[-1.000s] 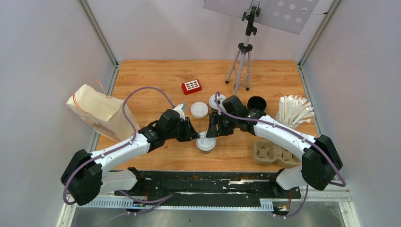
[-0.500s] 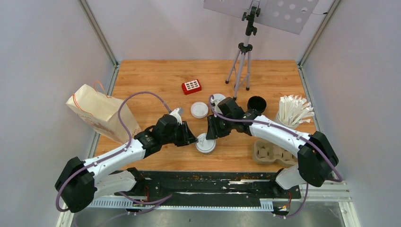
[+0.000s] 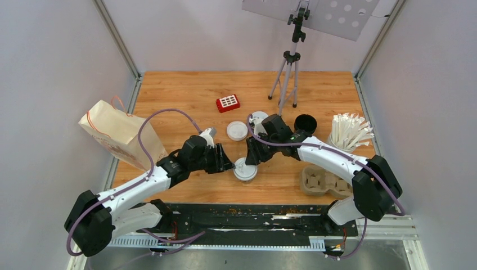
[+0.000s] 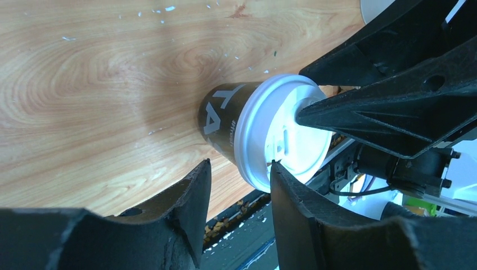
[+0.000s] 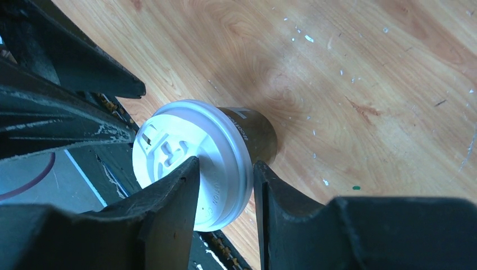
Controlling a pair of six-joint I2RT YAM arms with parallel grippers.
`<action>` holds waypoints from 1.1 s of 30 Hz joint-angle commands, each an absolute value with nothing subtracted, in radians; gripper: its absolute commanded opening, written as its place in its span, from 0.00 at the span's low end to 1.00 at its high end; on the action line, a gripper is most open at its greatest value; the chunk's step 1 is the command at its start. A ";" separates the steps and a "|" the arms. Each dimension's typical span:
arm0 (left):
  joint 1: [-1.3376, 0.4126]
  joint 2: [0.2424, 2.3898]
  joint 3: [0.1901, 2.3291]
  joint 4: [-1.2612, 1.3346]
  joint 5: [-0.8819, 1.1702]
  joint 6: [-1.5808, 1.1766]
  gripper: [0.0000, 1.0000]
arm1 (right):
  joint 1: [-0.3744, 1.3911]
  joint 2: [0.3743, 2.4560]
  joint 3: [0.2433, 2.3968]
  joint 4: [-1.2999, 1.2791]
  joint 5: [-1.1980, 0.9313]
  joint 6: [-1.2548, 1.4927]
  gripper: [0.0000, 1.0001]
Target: Pack the takeout coffee
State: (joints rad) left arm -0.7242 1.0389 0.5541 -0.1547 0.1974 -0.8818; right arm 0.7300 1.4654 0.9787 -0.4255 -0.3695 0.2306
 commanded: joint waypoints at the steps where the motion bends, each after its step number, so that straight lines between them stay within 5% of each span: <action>1: -0.689 1.028 0.565 -0.090 0.257 -0.832 0.50 | 0.712 1.498 0.944 -0.426 -0.373 0.143 0.39; 26: -0.675 1.132 0.476 0.146 0.380 -0.862 0.52 | 0.654 1.486 0.877 -0.395 -0.405 0.116 0.39; 33: -0.676 1.177 0.457 0.168 0.378 -0.887 0.45 | 0.641 1.490 0.864 -0.390 -0.411 0.125 0.39</action>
